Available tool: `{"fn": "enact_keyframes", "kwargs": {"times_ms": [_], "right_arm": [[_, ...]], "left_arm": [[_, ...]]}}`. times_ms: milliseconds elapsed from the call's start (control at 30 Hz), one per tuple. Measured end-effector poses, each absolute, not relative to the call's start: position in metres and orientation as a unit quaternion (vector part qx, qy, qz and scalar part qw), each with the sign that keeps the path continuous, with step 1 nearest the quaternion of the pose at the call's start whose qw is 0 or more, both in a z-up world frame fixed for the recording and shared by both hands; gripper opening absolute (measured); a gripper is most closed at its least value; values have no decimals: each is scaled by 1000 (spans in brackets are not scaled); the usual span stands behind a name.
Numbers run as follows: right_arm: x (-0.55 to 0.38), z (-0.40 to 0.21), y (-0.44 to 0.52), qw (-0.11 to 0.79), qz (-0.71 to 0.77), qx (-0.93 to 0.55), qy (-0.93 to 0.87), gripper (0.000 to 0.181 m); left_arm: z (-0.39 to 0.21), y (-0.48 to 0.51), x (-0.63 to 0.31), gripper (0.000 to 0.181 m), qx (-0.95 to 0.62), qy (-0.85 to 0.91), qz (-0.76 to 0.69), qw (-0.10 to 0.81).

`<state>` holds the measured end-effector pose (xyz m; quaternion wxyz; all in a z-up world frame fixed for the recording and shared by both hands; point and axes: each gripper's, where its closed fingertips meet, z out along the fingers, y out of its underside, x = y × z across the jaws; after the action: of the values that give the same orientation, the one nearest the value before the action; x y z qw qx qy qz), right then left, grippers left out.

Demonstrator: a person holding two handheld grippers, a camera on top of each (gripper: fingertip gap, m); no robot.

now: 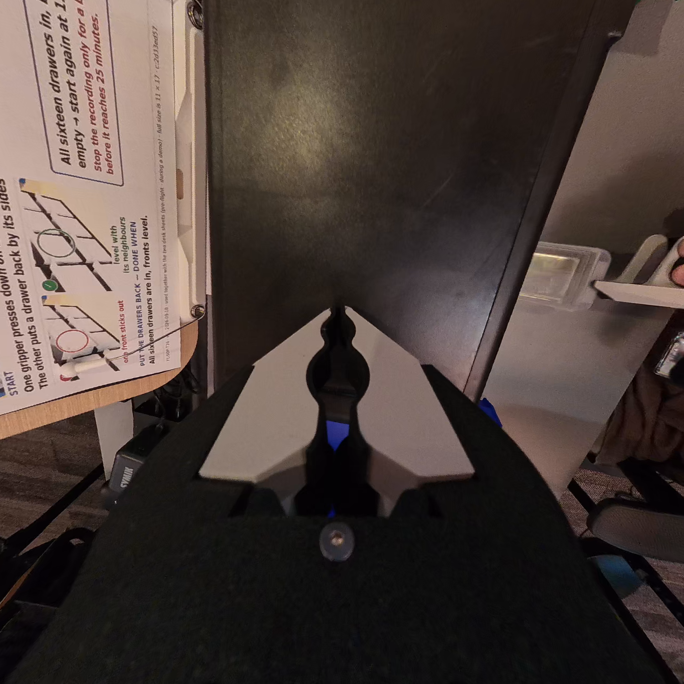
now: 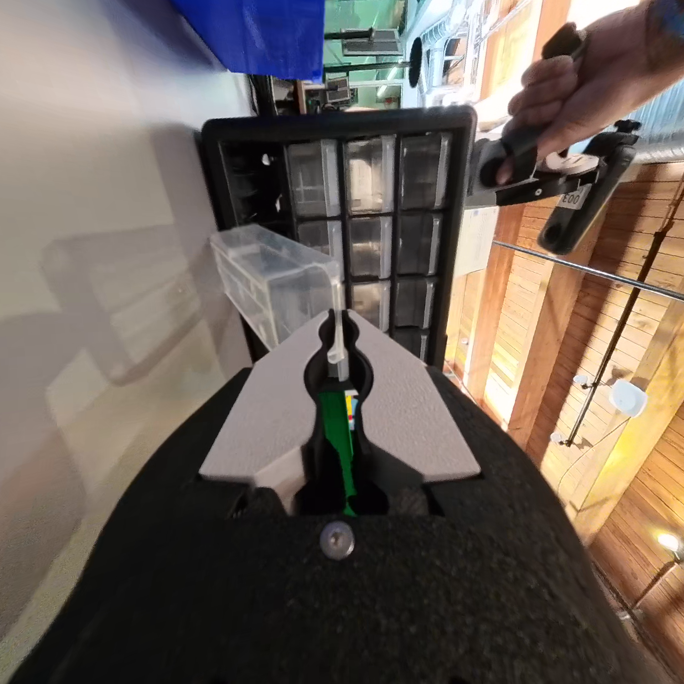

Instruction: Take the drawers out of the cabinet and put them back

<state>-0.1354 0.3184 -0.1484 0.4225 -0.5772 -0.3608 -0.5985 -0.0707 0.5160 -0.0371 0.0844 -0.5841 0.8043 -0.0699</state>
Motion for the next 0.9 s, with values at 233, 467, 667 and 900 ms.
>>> {"fn": "enact_keyframes", "kwargs": {"times_ms": [233,467,667,900], "right_arm": [[-125,-167,288,392,-554,-597,-428,5],[-98,-212,234,328,-490,-650,-479,10],[-83,-215,206,351,-402,-734,-421,22],[-102,-197,214,358,-67,-916,-167,80]], "left_arm": [[-37,516,-71,0,-585,804,-67,87],[-37,516,-70,0,-590,799,-76,91],[-37,516,-70,0,-593,795,-86,93],[-37,516,-70,0,-594,795,-74,94]]}}
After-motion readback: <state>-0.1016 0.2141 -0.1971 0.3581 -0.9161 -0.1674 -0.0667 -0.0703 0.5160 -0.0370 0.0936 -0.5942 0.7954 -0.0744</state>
